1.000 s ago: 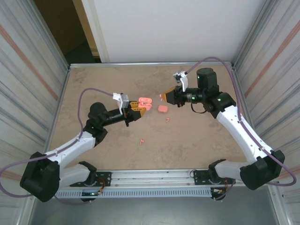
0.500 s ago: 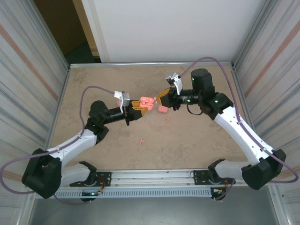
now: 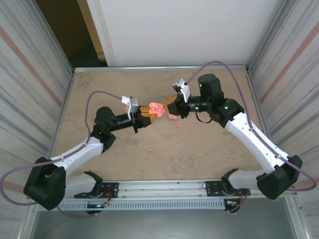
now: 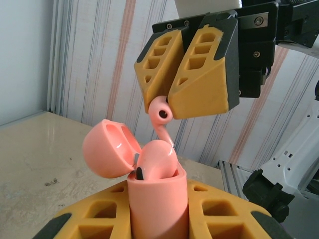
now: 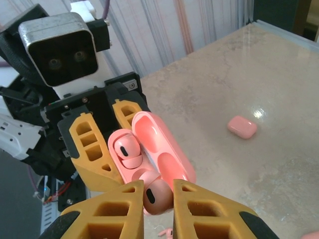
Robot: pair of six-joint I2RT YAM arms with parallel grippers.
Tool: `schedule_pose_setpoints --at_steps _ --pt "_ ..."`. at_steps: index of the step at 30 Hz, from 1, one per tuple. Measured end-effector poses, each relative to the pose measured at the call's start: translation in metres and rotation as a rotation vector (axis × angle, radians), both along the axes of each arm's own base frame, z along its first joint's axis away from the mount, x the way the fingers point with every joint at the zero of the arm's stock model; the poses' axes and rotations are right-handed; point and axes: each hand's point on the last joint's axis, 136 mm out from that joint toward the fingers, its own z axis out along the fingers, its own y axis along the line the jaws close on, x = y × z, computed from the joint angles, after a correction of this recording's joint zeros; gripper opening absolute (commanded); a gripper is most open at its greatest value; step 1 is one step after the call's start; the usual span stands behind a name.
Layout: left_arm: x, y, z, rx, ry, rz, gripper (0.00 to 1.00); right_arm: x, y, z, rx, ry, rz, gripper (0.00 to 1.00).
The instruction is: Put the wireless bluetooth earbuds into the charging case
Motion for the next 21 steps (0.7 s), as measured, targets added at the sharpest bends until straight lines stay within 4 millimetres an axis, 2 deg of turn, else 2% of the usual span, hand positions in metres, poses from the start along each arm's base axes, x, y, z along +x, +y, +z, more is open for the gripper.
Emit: schedule_pose_setpoints --at_steps 21 --pt "-0.0011 0.0001 0.0029 -0.009 -0.006 -0.005 0.00 -0.0002 0.0060 -0.0055 -0.025 -0.018 0.005 0.19"
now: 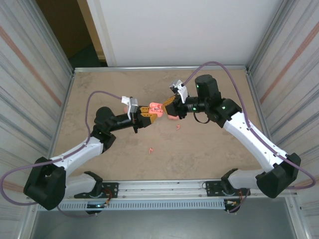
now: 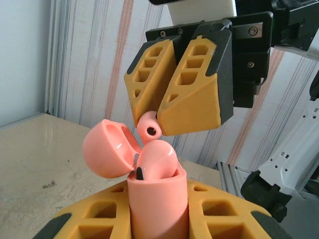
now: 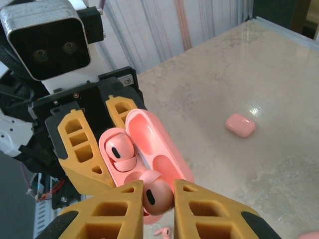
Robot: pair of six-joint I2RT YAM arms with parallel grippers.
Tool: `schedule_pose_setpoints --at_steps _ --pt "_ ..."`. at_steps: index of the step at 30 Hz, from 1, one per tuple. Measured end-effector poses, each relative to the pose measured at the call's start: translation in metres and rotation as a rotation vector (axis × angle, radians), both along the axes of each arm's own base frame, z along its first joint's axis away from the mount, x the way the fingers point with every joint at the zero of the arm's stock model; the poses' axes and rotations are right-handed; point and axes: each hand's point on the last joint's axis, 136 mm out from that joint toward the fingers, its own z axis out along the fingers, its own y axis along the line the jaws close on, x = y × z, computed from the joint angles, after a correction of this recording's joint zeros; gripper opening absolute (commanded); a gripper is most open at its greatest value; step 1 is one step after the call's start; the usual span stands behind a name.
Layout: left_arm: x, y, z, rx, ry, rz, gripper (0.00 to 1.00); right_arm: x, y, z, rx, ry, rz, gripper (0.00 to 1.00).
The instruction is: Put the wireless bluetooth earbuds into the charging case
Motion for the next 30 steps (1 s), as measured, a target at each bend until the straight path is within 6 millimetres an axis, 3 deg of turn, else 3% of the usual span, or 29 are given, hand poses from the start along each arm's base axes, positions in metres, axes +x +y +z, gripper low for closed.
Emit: schedule_pose_setpoints --at_steps 7,15,23,30 --pt "0.000 0.000 0.001 -0.005 0.001 0.000 0.00 -0.005 0.003 -0.001 -0.002 0.005 0.023 0.24" --pt "0.000 0.000 0.002 -0.009 0.004 0.000 0.00 -0.008 0.002 -0.002 -0.005 0.019 0.031 0.46" --pt "0.001 0.001 0.004 -0.013 0.002 0.013 0.00 -0.007 -0.002 0.017 0.027 -0.017 -0.007 0.70" --pt "0.000 0.005 0.014 -0.033 -0.024 0.038 0.00 -0.009 -0.018 0.042 0.074 -0.104 -0.092 0.84"
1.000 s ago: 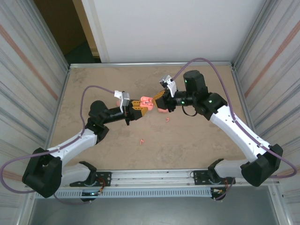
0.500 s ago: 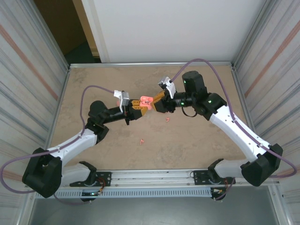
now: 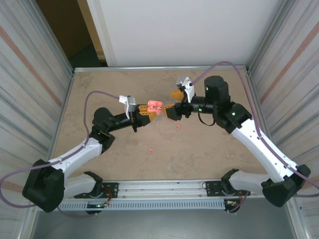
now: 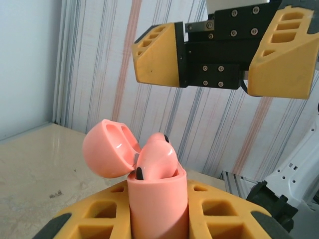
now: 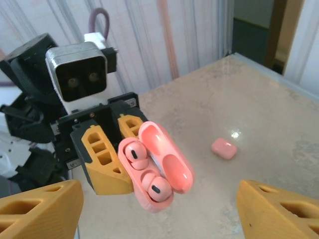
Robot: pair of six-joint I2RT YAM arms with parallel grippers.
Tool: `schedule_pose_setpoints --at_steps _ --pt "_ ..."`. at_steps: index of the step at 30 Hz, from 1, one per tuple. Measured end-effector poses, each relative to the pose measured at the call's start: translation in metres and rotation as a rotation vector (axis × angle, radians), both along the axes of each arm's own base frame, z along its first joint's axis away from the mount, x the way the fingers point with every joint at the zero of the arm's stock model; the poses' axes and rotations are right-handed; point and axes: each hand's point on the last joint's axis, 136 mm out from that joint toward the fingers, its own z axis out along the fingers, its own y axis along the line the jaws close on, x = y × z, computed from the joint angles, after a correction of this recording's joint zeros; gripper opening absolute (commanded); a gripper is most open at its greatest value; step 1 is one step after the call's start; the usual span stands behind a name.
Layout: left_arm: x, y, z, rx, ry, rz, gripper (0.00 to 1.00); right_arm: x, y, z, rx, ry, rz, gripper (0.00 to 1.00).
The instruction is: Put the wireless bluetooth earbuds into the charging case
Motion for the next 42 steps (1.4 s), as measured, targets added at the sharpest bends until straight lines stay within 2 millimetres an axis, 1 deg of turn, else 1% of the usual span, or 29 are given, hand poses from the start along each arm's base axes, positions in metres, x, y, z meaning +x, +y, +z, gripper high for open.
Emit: schedule_pose_setpoints --at_steps 3,7,11,15,20,28,32,42 --pt "-0.002 0.003 0.008 -0.016 -0.024 0.012 0.00 0.002 -0.006 -0.001 0.011 -0.004 -0.032 0.85" --pt "-0.005 0.007 0.016 -0.037 -0.053 0.025 0.00 0.010 -0.010 -0.003 0.025 0.027 -0.072 0.84" --pt "-0.007 0.008 0.022 -0.050 -0.074 0.028 0.00 0.015 -0.010 -0.006 0.038 0.070 -0.090 0.85" --pt "-0.009 0.009 0.025 -0.056 -0.084 0.028 0.00 0.021 -0.006 -0.016 0.033 0.116 -0.099 0.85" --pt "-0.009 0.009 0.025 -0.057 -0.085 0.028 0.00 0.026 -0.002 -0.022 0.028 0.147 -0.101 0.85" --pt "-0.009 0.009 0.025 -0.056 -0.085 0.028 0.00 0.028 0.001 -0.017 0.042 0.156 -0.093 0.85" --pt "-0.009 0.009 0.023 -0.053 -0.081 0.028 0.00 0.029 0.004 -0.019 0.038 0.162 -0.086 0.85" --pt "-0.011 0.010 0.022 -0.052 -0.087 0.029 0.00 0.022 0.013 -0.023 0.033 0.180 -0.046 0.85"
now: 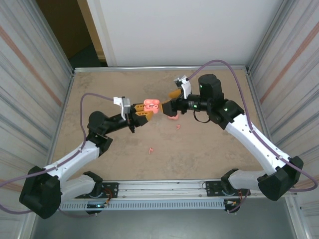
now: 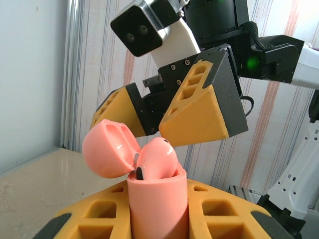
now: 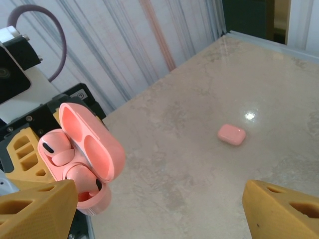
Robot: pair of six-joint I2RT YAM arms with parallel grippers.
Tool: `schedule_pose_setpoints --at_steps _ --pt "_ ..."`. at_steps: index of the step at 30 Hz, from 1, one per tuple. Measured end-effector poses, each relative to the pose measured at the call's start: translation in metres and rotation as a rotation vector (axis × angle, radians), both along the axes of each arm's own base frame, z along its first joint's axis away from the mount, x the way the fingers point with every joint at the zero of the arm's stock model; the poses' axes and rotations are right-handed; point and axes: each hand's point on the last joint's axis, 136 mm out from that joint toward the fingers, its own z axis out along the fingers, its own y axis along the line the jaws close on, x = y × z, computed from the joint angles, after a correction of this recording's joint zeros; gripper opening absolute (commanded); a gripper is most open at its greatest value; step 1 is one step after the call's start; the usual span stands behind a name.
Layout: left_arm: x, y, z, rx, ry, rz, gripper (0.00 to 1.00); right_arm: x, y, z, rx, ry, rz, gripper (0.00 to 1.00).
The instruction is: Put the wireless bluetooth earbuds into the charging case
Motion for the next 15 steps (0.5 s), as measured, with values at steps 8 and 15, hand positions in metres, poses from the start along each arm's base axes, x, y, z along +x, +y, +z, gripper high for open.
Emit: schedule_pose_setpoints --at_steps 8,15 --pt "-0.0025 0.0014 0.0028 -0.002 -0.010 0.001 0.00 -0.0013 0.0020 -0.0032 -0.007 0.010 0.006 0.85" --pt "-0.0040 0.0024 0.0045 -0.003 -0.022 0.004 0.00 -0.0029 -0.0019 0.0042 0.001 -0.013 -0.008 0.93"
